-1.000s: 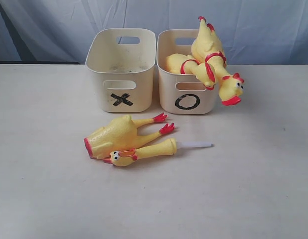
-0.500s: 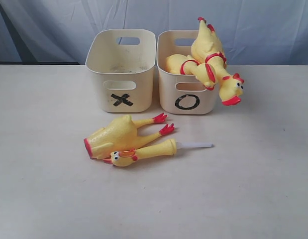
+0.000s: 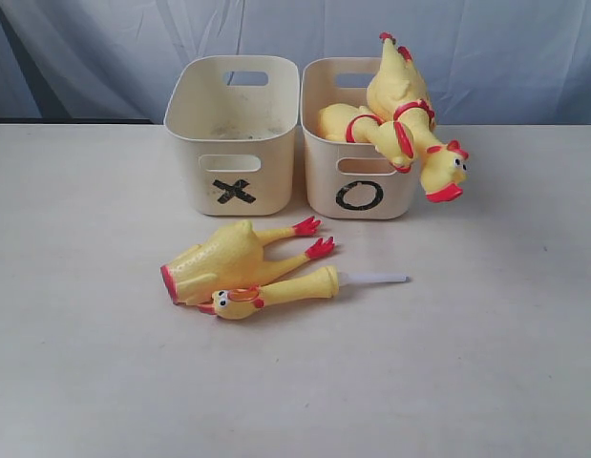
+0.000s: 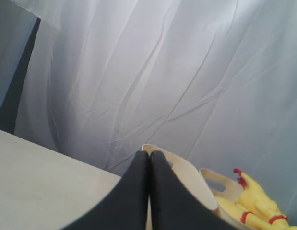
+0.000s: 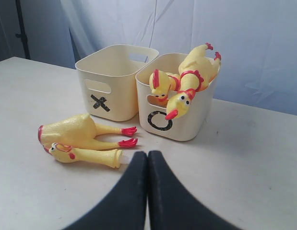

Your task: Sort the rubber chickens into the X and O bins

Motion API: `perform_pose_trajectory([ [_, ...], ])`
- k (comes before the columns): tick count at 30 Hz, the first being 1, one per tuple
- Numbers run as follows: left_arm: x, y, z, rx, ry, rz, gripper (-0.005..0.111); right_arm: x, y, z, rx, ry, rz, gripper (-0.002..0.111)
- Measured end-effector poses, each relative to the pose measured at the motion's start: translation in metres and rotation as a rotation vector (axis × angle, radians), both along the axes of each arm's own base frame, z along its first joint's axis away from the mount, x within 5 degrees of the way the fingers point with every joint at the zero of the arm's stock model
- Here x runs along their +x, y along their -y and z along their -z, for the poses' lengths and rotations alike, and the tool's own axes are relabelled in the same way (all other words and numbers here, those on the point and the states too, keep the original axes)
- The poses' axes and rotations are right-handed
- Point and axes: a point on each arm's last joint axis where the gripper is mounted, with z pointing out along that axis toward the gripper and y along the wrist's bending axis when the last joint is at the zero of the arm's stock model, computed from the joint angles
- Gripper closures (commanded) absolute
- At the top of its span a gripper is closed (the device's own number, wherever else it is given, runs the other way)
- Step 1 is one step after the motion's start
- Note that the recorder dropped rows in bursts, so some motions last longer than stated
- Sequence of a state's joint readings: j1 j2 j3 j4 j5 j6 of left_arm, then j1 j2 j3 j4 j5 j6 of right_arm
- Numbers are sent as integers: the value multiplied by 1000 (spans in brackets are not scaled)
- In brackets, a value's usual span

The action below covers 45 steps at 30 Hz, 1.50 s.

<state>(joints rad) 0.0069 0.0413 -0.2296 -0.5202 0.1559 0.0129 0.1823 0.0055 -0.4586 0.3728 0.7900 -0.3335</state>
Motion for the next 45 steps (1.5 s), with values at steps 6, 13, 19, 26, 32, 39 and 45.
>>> perform_pose_trajectory([
  [6,17,6,-22,92,-122,61,107,0,0,0,0,0,0,109],
  [13,51,22,-46,255,-254,260,107,0,0,0,-2,1,0,109],
  [19,92,34,-54,337,-349,424,107,0,0,0,-2,1,0,109],
  [26,142,39,-52,384,-474,544,107,0,0,0,-1,2,0,109],
  [32,175,42,-33,462,-551,630,89,0,0,0,-2,2,0,109],
  [39,210,44,-1,530,-636,696,65,0,0,0,-2,2,0,109],
  [45,236,66,29,629,-668,730,48,1,0,1,2,6,-7,109],
])
